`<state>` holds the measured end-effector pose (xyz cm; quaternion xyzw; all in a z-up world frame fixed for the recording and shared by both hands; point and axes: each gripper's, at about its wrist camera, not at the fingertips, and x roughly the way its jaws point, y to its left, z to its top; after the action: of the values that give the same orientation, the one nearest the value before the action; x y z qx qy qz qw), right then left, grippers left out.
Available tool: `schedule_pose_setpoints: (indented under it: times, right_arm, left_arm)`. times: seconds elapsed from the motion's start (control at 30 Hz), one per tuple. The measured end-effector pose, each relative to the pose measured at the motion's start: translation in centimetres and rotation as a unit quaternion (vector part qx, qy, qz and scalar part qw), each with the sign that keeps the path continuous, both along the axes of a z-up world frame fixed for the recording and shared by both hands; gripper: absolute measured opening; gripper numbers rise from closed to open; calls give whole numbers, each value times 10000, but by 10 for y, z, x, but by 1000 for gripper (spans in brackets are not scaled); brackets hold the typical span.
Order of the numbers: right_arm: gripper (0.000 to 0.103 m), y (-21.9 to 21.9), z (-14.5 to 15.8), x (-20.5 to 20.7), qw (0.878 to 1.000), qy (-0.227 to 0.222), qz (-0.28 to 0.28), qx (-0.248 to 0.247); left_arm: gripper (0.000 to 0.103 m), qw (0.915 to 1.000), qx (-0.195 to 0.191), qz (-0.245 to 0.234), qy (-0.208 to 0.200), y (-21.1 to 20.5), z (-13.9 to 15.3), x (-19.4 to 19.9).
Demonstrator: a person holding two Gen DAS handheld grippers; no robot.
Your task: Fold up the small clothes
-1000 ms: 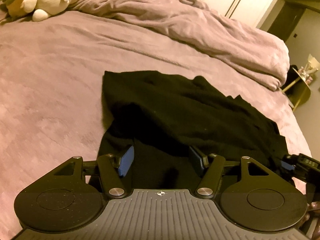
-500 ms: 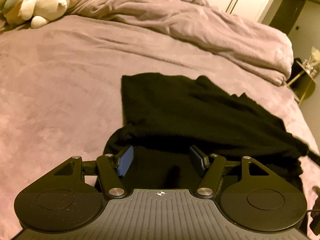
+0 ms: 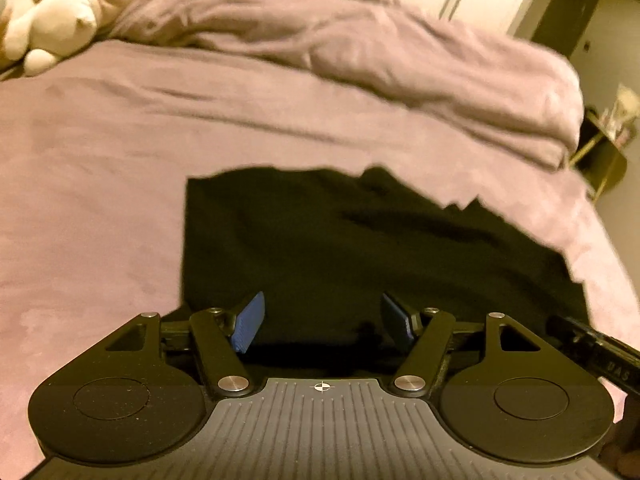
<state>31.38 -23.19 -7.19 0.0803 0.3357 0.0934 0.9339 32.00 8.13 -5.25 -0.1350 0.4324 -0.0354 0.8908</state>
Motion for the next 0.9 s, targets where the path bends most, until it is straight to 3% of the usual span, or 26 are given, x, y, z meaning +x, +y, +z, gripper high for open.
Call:
schedule_pose_setpoints:
  times: [0.1, 0.2, 0.37, 0.6, 0.77, 0.9]
  right_arm:
    - [35, 0, -23, 4, 9977, 671, 22, -64]
    - [35, -19, -24, -15, 9988, 476, 112, 19]
    - [35, -33, -21, -37, 9987, 405, 189, -243]
    - [41, -41, 10, -22, 9989, 166, -415, 138]
    - [41, -50, -17, 0, 9970, 626, -460, 19]
    - [41, -57, -27, -3, 9980, 501, -352, 157]
  left_arm:
    - [63, 9989, 274, -364, 111, -3, -12, -1]
    - [63, 9961, 445, -755, -17, -3, -14, -12]
    - [64, 9966, 401, -719, -4, -1, -15, -19]
    - [65, 9965, 566, -601, 89, -7, -13, -21]
    - [68, 9945, 831, -627, 120, -17, -13, -20]
    - [69, 9939, 879, -653, 122, -18, -14, -20]
